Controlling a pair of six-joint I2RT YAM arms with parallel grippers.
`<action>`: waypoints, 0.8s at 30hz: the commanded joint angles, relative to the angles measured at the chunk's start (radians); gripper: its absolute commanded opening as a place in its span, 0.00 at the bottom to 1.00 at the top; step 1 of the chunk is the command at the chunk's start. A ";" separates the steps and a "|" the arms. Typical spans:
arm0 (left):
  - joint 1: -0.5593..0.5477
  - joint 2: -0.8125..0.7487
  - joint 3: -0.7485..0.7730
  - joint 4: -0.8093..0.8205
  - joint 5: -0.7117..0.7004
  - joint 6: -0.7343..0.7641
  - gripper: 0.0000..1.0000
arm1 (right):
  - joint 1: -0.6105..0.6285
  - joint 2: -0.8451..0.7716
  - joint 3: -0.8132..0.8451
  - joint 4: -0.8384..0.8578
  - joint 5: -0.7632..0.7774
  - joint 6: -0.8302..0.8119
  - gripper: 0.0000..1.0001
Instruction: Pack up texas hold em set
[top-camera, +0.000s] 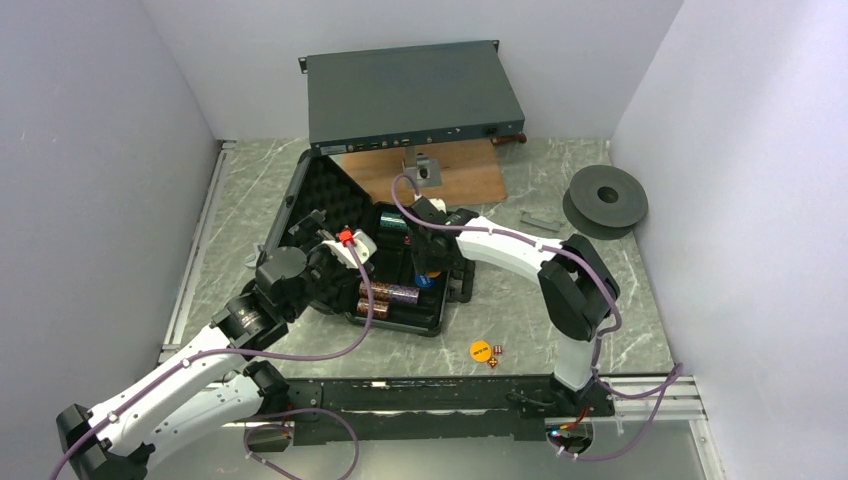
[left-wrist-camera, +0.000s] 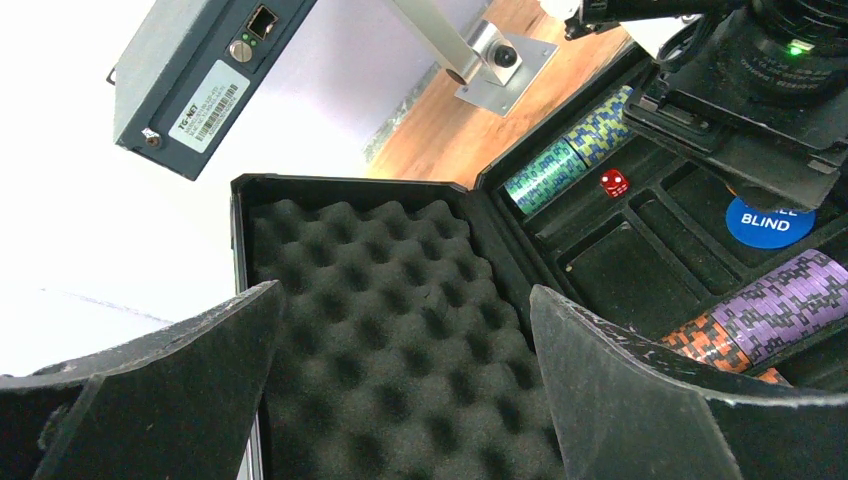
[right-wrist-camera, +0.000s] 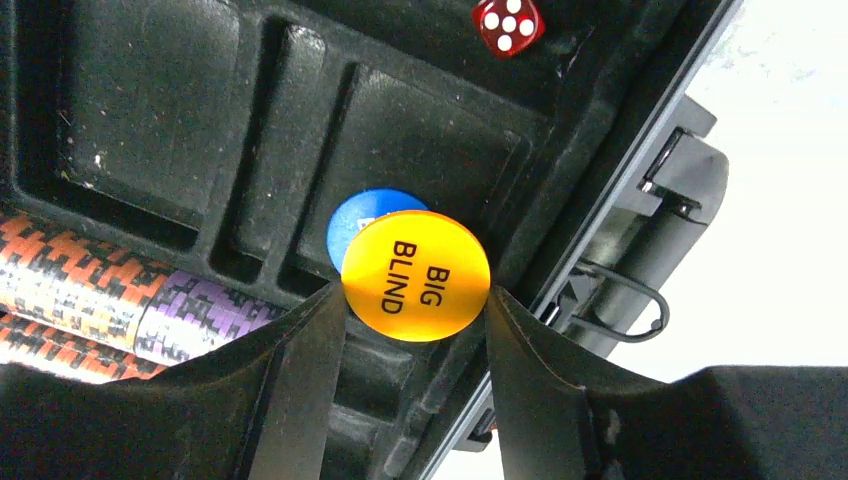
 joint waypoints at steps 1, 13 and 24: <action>0.002 -0.009 0.012 0.015 -0.010 0.005 0.99 | -0.019 0.020 0.056 0.051 -0.018 -0.025 0.56; 0.003 -0.010 0.010 0.014 -0.006 0.005 0.99 | -0.021 -0.011 0.060 0.054 -0.022 -0.047 0.76; 0.002 0.001 0.015 0.016 0.011 -0.019 0.99 | -0.021 -0.257 -0.055 -0.007 0.052 -0.010 0.78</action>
